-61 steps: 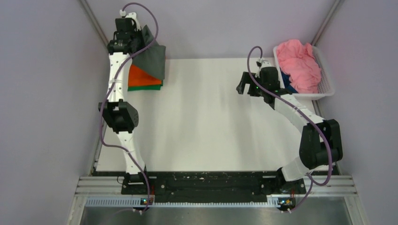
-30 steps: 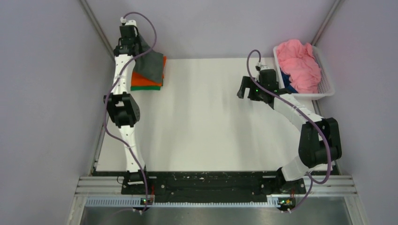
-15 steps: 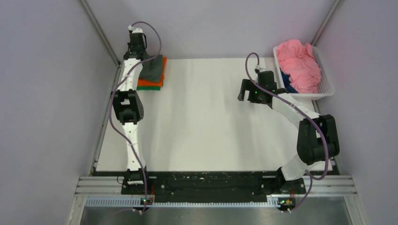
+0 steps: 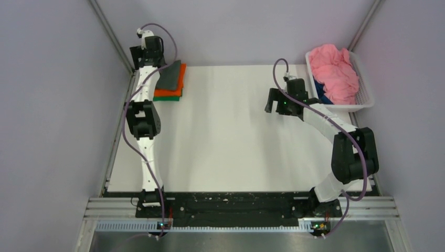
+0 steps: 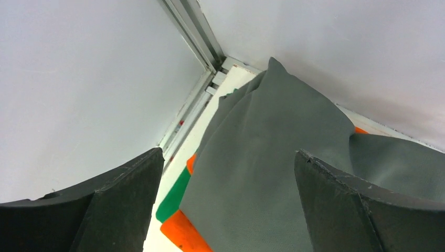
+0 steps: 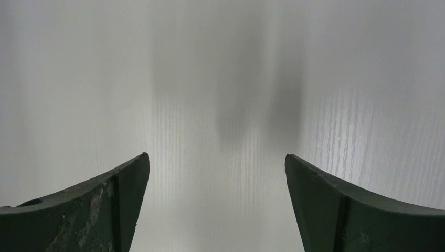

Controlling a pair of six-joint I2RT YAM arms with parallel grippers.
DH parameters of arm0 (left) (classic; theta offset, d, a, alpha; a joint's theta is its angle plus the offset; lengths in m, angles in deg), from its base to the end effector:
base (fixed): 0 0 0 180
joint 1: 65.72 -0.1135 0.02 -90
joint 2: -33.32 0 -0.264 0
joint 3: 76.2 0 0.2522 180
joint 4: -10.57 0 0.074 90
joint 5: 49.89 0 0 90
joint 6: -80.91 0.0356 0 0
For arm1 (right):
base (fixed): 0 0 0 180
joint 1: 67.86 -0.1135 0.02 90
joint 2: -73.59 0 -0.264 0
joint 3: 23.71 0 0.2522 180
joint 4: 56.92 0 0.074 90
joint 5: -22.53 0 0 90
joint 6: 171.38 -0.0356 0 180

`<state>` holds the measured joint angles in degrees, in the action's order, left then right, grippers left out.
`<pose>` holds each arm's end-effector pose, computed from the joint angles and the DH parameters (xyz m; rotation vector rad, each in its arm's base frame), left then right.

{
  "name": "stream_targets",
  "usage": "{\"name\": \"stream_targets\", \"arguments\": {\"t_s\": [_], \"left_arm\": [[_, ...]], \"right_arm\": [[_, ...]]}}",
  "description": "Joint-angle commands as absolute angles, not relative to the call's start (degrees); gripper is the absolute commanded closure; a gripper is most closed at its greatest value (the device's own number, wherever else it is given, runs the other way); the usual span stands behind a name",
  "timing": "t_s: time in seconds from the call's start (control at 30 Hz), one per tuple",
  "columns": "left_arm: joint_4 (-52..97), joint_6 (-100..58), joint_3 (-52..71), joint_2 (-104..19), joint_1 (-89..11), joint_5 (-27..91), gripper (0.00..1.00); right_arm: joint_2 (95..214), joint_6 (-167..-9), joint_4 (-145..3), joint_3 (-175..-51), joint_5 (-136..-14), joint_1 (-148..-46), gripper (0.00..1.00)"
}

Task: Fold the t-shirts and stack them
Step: Smooth out wrinkles on the folded tshirt

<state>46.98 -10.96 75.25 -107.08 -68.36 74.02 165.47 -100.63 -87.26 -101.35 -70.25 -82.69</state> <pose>0.5630 0.0458 0.2858 -0.4518 1.9304 0.6017 0.3390 0.0915 0.2384 0.0675 2.3737 0.3463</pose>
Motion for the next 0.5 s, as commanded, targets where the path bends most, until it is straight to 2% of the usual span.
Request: {"name": "stream_targets", "arguments": {"t_s": [0.0,0.2,0.47], "left_arm": [[44.7,-14.0,71.8,-103.2,-68.6,69.3,0.01],[43.8,-19.3,62.1,-99.5,-68.7,54.9,0.01],[44.9,-21.8,60.0,-103.0,-71.1,51.7,0.01]], "right_arm": [[166.0,-101.0,-86.5,-103.6,-69.7,-83.6,0.01],[166.7,-101.1,-86.2,-103.3,-70.6,-83.8,0.01],[166.6,-100.4,-86.2,-102.1,-70.7,-84.0,0.01]]}}
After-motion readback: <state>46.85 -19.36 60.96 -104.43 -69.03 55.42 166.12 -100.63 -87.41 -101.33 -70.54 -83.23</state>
